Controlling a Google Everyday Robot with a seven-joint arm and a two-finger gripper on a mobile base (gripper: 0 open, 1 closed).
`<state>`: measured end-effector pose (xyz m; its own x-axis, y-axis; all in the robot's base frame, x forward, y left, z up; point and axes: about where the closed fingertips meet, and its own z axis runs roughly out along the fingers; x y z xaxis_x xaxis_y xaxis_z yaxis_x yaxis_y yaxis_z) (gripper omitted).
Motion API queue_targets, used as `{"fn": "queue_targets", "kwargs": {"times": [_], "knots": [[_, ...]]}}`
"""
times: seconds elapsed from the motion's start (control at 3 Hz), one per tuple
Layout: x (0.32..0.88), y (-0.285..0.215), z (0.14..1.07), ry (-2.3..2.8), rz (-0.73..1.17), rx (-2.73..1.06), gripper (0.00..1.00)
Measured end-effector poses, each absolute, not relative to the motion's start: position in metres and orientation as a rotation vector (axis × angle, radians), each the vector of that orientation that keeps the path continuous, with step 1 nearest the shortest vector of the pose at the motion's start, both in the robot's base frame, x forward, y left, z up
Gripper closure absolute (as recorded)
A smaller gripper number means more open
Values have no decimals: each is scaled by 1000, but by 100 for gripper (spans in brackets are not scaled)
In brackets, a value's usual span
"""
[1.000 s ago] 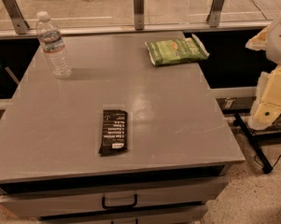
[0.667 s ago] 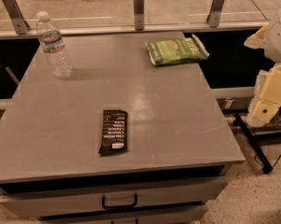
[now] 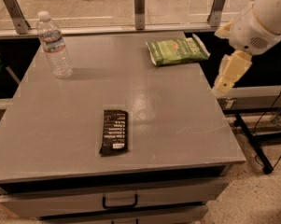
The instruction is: Move green jalapeno chip bag near rxbar chocolate
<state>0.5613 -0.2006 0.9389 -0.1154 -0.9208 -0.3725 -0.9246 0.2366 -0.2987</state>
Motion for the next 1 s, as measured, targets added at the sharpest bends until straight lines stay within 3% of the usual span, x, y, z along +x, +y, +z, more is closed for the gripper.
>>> {"fn": "queue_targets", "kwargs": {"times": [0.67,1.0], "knots": [[712,-193,893,1966,51,-1451,0],[759,-193,870,1990,106,-1318,0]]}}
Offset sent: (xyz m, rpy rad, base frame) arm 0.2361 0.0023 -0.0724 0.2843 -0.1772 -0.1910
